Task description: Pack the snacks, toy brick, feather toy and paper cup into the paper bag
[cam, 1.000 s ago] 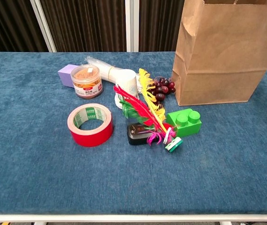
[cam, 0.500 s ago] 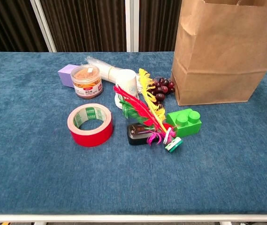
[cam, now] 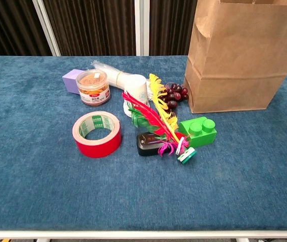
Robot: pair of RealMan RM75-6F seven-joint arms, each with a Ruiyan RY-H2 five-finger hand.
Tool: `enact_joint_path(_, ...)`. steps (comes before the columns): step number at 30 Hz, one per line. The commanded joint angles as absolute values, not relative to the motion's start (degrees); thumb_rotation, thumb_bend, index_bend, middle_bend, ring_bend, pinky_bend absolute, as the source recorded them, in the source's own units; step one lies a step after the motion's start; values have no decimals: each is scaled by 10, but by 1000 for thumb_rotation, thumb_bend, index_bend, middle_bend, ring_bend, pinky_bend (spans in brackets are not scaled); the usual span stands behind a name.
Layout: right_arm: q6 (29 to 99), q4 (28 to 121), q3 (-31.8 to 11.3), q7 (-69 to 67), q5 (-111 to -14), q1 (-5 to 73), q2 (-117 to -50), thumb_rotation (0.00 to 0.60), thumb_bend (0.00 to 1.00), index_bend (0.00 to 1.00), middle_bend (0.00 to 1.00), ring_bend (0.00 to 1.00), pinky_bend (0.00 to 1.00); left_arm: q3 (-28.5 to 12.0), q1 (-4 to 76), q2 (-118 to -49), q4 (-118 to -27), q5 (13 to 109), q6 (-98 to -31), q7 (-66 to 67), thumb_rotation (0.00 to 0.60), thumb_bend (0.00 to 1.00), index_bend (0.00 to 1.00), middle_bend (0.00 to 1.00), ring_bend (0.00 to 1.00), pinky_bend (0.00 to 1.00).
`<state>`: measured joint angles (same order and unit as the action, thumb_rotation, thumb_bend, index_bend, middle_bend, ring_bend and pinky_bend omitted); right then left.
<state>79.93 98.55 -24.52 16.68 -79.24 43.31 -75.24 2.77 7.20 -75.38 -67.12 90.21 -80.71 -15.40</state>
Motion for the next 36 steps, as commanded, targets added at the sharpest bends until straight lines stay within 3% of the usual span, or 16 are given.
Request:
enact_joint_path(1,796,1056,-214,75,-859,433,-755,600,0,296,368,224,287,28,72,-753,-672,902,-808,-153,600,264,126,85,24,167)
enact_joint_path(8,720,1095,-138,94,-907,432,-726,600,0,296,374,224,290,25,74,-749,-677,898,-805,-153,600,265,126,84,24,167)
enact_joint_path(13,649,1094,-91,201,-855,424,-717,600,0,296,373,224,306,29,68,-752,-671,900,-810,-154,600,265,126,85,24,167)
enact_joint_path(24,528,1042,-52,346,-693,453,-737,600,0,293,368,220,307,26,63,-762,-648,893,-813,-159,600,265,126,85,24,167)
enact_joint_path(36,489,965,-27,393,-612,477,-801,600,0,235,325,162,230,27,61,-765,-635,892,-810,-172,600,264,126,84,24,167)
